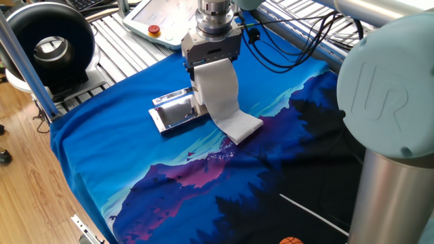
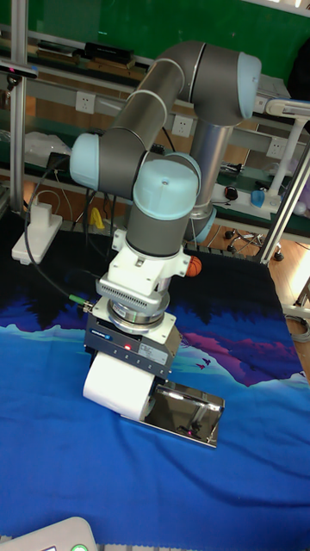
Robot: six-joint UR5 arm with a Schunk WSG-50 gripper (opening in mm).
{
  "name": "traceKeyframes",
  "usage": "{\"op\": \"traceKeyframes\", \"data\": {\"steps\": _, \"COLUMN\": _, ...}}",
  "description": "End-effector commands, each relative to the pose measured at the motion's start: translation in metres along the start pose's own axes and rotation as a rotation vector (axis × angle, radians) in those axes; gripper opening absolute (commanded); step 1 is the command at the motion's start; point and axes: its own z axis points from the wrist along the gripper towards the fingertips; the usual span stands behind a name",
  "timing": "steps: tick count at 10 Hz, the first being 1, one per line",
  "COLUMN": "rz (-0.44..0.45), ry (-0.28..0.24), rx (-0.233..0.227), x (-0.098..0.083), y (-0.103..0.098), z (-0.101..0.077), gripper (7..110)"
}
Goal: Put the toilet paper on its holder
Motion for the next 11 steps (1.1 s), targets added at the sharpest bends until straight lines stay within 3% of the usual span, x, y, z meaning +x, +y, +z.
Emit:
{"op": "traceKeyframes", "data": {"steps": 1, "rz": 0.013, "ry": 0.002, "rx": -0.010, "x": 0.002, "y": 0.007, "z": 0.000, "gripper": 7}}
{"op": "traceKeyframes", "data": {"steps": 7, "rz": 0.013, "ry": 0.000, "rx": 0.022, "x": 0.006, "y": 0.004, "z": -0.010, "gripper": 7}}
{"op": "traceKeyframes", "data": {"steps": 8, "rz": 0.006, "ry": 0.030, "rx": 0.021, "x": 0.016, "y": 0.004, "z": -0.011, "gripper": 7}}
{"op": "traceKeyframes", "data": {"steps": 11, "rz": 0.004, "ry": 0.046, "rx": -0.007, "x": 0.020, "y": 0.014, "z": -0.010, "gripper": 7}}
